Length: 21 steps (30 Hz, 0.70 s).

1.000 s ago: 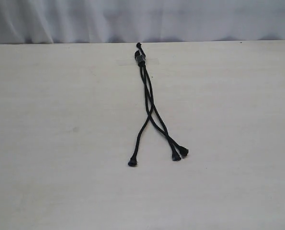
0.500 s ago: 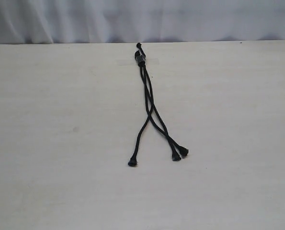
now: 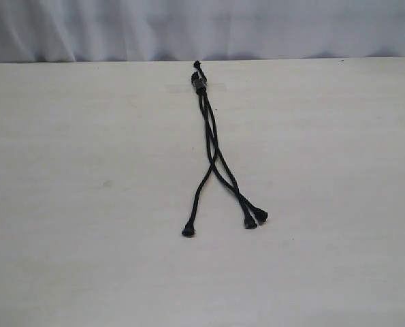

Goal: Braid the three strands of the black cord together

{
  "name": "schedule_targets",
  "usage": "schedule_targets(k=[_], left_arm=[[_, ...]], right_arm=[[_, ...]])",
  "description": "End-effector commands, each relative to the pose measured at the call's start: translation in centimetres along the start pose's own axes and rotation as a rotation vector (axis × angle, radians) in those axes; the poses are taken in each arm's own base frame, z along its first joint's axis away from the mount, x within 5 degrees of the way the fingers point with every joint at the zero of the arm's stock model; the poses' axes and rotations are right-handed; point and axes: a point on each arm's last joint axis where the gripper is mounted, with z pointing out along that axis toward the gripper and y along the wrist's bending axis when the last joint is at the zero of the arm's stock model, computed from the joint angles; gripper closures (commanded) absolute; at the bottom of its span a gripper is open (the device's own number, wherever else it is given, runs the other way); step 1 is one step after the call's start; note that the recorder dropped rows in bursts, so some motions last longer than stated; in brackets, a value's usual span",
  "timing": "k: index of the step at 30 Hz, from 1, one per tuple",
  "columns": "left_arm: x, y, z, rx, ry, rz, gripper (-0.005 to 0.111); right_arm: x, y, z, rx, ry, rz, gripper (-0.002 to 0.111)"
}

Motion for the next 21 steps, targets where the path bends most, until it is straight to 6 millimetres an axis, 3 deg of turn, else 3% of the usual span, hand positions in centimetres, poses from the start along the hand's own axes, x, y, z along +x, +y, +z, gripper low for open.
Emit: schedule_targets(k=[1,5,21], left_arm=[[2.8,0.2,0.9,-0.039,0.027,-0.007,0.107],[4.0,0.3,1.4,-0.045,0.045,-0.006,0.107],[4.1,0.3,1.4,-0.045,0.045,-0.006,0.107]], right_arm=[[-0.3,-0.2,0.0,0.041,-0.044,0.016,0.104],[-0.3,-0.3,0.0,0.050,-0.045,0.019,0.104],[-0.3,-0.3,0.0,0.050,-0.045,0.019,0.104]])
